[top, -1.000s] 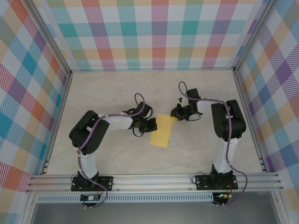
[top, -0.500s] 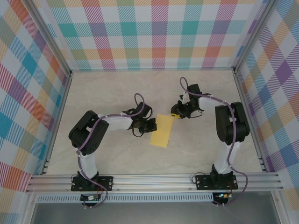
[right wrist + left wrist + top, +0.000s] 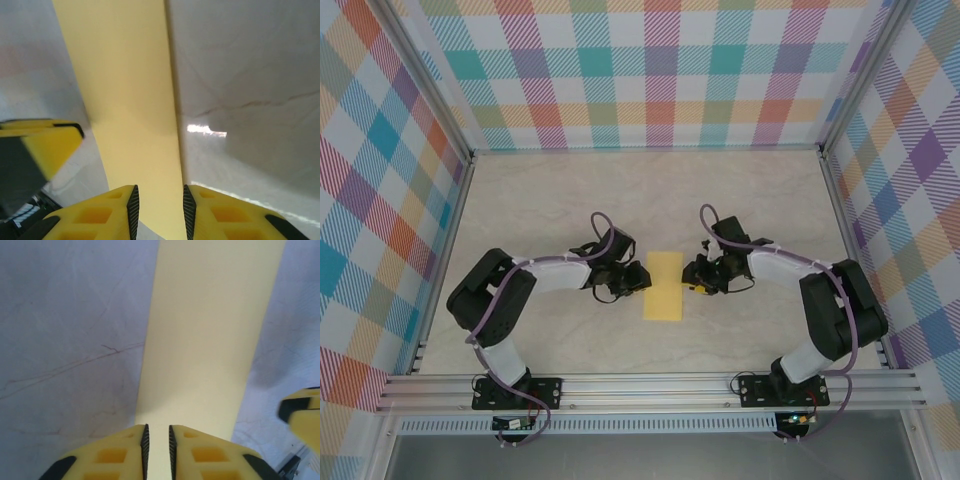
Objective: Fold a paper plane with a square sheet of paper (pick it up from the middle)
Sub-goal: Fold the square sheet of paper in half at the center of the table.
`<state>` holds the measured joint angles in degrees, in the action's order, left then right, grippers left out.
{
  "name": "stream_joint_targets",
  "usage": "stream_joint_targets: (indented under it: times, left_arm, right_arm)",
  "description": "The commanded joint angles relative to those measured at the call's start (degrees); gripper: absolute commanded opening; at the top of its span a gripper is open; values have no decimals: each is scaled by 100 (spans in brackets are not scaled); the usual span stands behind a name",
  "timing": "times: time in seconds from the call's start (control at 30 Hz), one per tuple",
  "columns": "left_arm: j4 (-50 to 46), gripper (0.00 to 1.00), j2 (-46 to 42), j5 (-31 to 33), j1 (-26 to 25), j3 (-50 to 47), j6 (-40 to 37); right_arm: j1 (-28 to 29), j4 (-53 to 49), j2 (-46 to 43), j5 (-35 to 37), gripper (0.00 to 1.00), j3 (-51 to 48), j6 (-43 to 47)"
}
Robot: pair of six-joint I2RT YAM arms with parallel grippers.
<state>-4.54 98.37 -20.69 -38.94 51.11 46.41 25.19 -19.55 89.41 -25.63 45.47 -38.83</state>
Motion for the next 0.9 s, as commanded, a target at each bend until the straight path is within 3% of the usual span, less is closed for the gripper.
stream_joint_targets:
  times: [0.0, 0.3, 0.87]
  left_arm:
    - [-359, 26, -447, 328, -70, 80, -68]
    - [-272, 33, -380, 188, -47, 29, 41]
    - [-336, 36, -161, 162, -8, 85, -17]
  right_arm:
    - [254, 216, -226, 194, 30, 7, -285]
    - [386, 357, 50, 122, 30, -85, -362]
    - [416, 322, 551, 129, 28, -38, -263]
